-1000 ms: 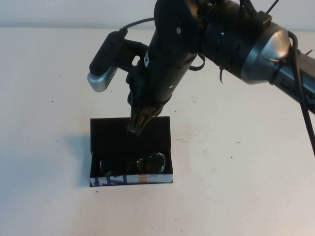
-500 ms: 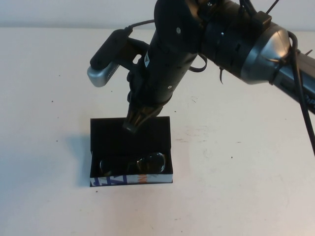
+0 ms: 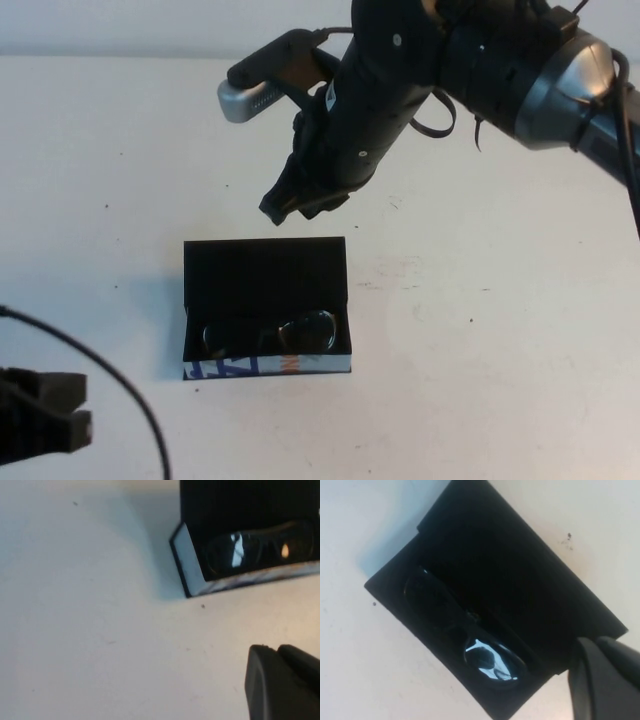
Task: Return glasses to glasses case
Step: Close the glasses case
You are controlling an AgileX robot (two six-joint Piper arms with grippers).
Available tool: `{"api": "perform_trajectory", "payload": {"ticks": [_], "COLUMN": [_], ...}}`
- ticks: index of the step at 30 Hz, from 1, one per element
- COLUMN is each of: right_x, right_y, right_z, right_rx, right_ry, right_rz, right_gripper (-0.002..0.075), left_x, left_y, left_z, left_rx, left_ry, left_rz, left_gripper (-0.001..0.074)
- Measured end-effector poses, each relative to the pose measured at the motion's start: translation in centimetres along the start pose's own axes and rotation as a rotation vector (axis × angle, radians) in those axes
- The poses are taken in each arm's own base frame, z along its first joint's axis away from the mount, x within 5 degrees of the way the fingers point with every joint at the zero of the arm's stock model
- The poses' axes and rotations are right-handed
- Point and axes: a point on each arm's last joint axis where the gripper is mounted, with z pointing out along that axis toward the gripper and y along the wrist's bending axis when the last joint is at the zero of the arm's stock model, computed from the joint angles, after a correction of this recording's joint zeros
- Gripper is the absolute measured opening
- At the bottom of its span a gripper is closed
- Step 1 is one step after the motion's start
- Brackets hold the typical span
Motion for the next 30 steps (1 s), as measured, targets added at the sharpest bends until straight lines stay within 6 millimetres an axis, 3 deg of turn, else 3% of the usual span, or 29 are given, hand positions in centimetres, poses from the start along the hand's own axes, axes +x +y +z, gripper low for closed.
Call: {"api": "perform_trajectory", "payload": {"ticks": [3, 6, 15, 22, 30], "right_x": [0.1, 0.1, 0.1, -0.1, -0.3], "right_y": [-0.4, -0.6, -2.6, -4.6, -5.1], "right_z": [0.0, 0.1, 0.9, 2.4, 5.3], "right_rx": [-0.003, -0.019, -0.034, -0.091, -0.097], "right_ry": [-0.002, -0.004, -0.032, -0.09, -0.096], "right_rz": [0.015, 0.03, 0.106, 0.215, 0.244], "right_gripper": [-0.0011, -0.0011, -0.0011, -0.0011, -0.0011], "left_x": [-2.1, -2.7, -2.3, -1.7, -0.6], "left_y": [-0.8, -1.6, -2.2, -2.0, -1.2], "left_z": [2.2, 4.8, 11.4, 14.6, 17.9], "left_rx": [0.048, 0.156, 0.35, 0.41, 0.411], "left_ry": [0.166, 0.258, 0.315, 0.301, 0.306], "left_rz": [0.087, 0.12, 0.15, 0.158, 0.169], "left_gripper": [-0.0001, -0.0001, -0.0001, -0.0001, -0.0001]}}
